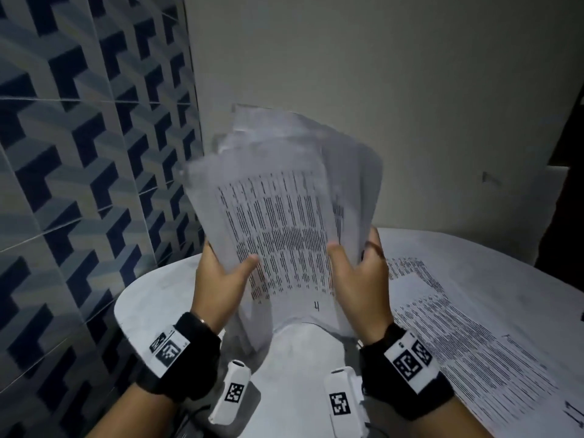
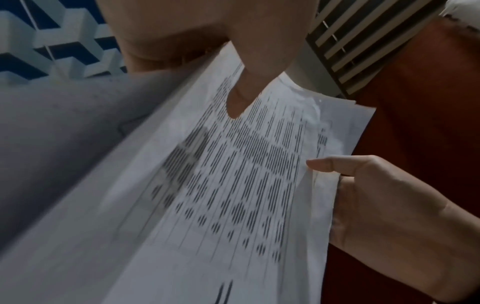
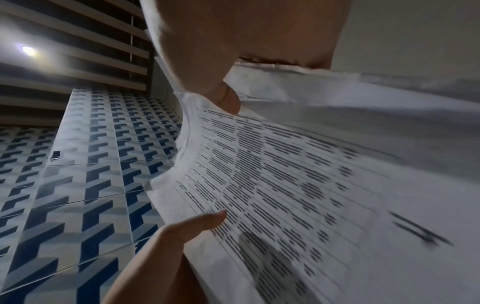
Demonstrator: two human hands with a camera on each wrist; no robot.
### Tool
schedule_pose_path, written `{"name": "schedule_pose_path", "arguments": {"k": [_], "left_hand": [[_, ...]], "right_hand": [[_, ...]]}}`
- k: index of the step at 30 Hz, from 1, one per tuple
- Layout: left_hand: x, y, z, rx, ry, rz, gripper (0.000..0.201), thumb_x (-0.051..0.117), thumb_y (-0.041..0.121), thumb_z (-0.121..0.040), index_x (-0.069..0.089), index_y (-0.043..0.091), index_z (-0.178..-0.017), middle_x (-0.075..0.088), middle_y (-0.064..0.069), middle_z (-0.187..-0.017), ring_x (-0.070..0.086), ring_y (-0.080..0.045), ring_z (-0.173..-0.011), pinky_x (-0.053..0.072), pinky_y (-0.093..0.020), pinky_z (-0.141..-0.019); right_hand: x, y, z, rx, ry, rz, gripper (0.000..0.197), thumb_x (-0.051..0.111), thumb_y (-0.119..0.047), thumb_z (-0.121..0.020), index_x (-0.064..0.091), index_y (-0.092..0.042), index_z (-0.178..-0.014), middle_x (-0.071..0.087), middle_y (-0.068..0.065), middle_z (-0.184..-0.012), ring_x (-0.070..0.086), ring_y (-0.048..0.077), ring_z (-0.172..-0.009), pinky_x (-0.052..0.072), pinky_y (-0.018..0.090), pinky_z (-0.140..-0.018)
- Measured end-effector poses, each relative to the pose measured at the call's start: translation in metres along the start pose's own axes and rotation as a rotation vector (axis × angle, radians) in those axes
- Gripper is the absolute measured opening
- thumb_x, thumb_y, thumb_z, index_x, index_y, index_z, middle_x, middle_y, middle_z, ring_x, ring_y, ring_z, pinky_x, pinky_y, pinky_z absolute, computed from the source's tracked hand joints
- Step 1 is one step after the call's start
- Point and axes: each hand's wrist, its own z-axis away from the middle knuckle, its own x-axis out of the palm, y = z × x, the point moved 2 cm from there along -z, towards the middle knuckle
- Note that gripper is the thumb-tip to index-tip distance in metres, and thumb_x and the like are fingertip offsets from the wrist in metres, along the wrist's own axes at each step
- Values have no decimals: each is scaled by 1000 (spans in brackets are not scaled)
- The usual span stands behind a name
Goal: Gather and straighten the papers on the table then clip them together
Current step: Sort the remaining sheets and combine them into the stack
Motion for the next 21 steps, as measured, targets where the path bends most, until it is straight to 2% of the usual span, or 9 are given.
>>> {"name": "schedule_pose_path", "arguments": {"k": [2, 6, 9, 11, 13, 15, 17, 19, 21], "left_hand": [[-1, 9, -2, 41, -9, 14, 62, 78, 3, -84, 51, 42, -123, 69, 14, -122, 66, -8, -116, 52, -39, -101], [-3, 18, -7, 82, -5, 84, 67, 77, -2, -83, 47, 38, -127, 67, 7, -127, 68, -9, -115, 54, -39, -100], [-3, 25, -9, 117, -22, 127, 68, 73, -6, -85, 44, 41, -124, 66, 8, -127, 67, -4, -113, 56, -27, -94], [-1, 29, -14, 124, -20, 166, 68, 68, -11, -87, 44, 34, -132, 67, 7, -127, 67, -6, -115, 56, -24, -94], [0, 33, -20, 124, -10, 208, 64, 65, -11, -89, 44, 20, -141, 69, 1, -127, 68, -13, -116, 57, -29, -96], [1, 40, -23, 141, -20, 229, 64, 69, -5, -89, 44, 15, -144, 69, -2, -129, 69, -14, -116, 58, -30, -95], [-3, 43, -24, 160, -16, 207, 66, 79, 10, -86, 45, 27, -141, 67, 0, -132, 67, -14, -119, 57, -32, -98], [-9, 43, -23, 170, -16, 190, 68, 83, 29, -77, 44, 34, -133, 64, -2, -133, 66, -17, -120, 55, -41, -100], [-14, 43, -23, 165, -30, 204, 78, 82, 34, -70, 38, 27, -135, 61, -8, -133, 67, -24, -118, 56, -48, -98]], "right_hand": [[0, -3, -2, 28, -11, -11, 25, 64, -15, -96, 55, -22, -118, 66, -9, -78, 61, 0, -56, 46, 13, -49], [-2, -9, -7, 40, -14, -81, 35, 64, -7, -94, 53, -27, -120, 69, -13, -86, 65, -7, -66, 51, 11, -54], [-1, -18, -13, 33, -7, -132, 36, 60, 0, -92, 53, -27, -116, 68, -11, -90, 64, -7, -66, 52, 12, -54], [1, -25, -21, 17, 7, -164, 35, 58, 1, -90, 54, -29, -106, 69, -10, -89, 62, -3, -64, 53, 15, -57], [3, -33, -29, -16, 27, -194, 31, 58, 2, -90, 53, -25, -104, 68, -6, -89, 60, 0, -64, 52, 16, -58], [3, -39, -35, -39, 46, -220, 32, 60, 2, -90, 52, -24, -106, 68, -6, -89, 60, 1, -64, 52, 17, -57], [0, -37, -36, -25, 52, -219, 34, 61, 1, -90, 52, -26, -110, 68, -6, -93, 63, 2, -69, 55, 23, -63], [-3, -30, -33, 21, 51, -201, 36, 60, 0, -88, 52, -25, -113, 70, -3, -100, 68, 9, -80, 60, 38, -74], [-4, -22, -28, 70, 11, -207, 40, 59, 0, -85, 53, -27, -114, 71, 1, -105, 71, 19, -93, 59, 50, -84]]}}
